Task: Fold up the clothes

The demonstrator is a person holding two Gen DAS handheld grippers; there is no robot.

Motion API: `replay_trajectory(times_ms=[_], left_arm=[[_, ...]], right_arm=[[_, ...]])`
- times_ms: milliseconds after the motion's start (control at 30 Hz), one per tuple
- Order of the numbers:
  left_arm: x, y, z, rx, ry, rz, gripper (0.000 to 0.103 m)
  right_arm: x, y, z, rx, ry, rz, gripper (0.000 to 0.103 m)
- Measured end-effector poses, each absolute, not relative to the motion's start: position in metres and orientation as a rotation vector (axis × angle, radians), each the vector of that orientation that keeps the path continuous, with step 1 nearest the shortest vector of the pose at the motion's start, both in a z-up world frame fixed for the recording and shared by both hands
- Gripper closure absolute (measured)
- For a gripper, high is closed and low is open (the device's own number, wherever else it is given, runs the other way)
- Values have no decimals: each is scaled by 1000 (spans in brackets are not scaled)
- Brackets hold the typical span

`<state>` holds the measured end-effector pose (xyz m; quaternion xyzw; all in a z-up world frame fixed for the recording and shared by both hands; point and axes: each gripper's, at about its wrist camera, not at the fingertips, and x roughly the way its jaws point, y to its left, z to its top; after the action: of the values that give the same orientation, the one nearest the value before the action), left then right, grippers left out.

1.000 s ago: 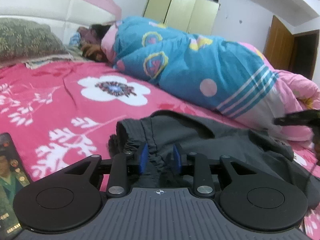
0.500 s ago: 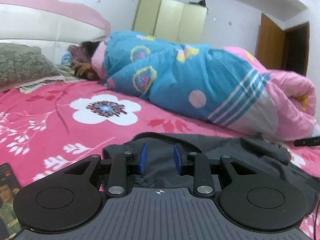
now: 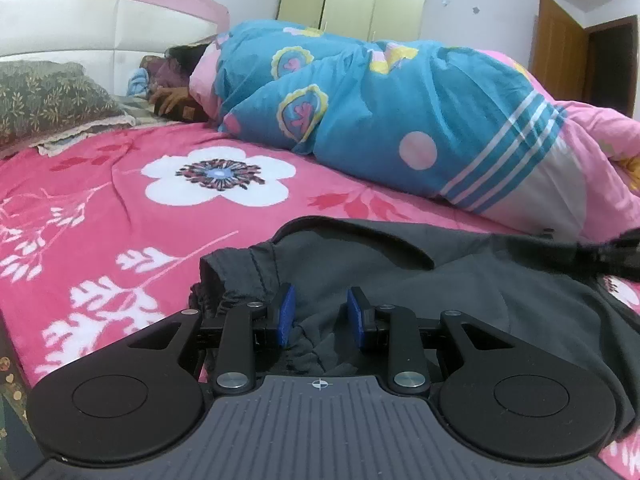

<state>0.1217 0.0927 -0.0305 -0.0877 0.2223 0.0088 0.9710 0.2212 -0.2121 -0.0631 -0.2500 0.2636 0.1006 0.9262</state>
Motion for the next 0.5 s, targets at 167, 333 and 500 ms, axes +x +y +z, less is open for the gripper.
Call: replay_trajectory(times_ms=[167,333,500], left_arm=[[122,93,-32,-183,455,18,75],[123,92,-33,-177,460,17,75],[124,93,-34,-180,463,16,75]], right_arm=[[241,-216,-64,-523,515,156,102],[267,-216,-69,-530,526,126,102],[285,-213,-71,-538,534,122,102]])
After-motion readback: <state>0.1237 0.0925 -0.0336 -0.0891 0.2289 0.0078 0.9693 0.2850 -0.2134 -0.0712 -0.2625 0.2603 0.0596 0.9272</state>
